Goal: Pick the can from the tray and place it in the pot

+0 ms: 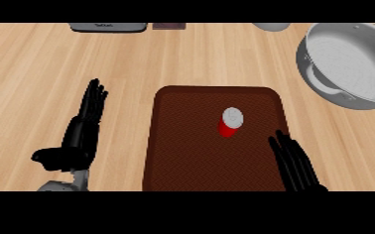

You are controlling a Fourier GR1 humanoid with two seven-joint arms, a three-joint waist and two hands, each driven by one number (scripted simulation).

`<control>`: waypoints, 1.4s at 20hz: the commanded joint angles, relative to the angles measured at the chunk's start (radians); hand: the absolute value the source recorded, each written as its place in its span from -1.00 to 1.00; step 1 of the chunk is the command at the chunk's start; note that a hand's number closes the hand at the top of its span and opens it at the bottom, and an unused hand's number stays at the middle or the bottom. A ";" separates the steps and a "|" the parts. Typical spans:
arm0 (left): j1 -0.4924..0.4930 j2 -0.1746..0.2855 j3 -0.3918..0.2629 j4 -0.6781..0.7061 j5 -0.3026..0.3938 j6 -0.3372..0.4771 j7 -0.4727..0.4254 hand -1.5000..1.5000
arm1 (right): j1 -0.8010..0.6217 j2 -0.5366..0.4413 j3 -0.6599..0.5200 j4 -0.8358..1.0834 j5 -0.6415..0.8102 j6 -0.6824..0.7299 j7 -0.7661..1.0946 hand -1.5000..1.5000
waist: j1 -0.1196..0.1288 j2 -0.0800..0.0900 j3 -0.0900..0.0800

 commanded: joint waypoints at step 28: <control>0.007 -0.106 0.137 0.052 -0.087 -0.129 -0.013 0.00 | -0.563 0.113 -0.072 0.642 -0.030 0.037 0.284 -1.00 | -0.011 -0.005 0.004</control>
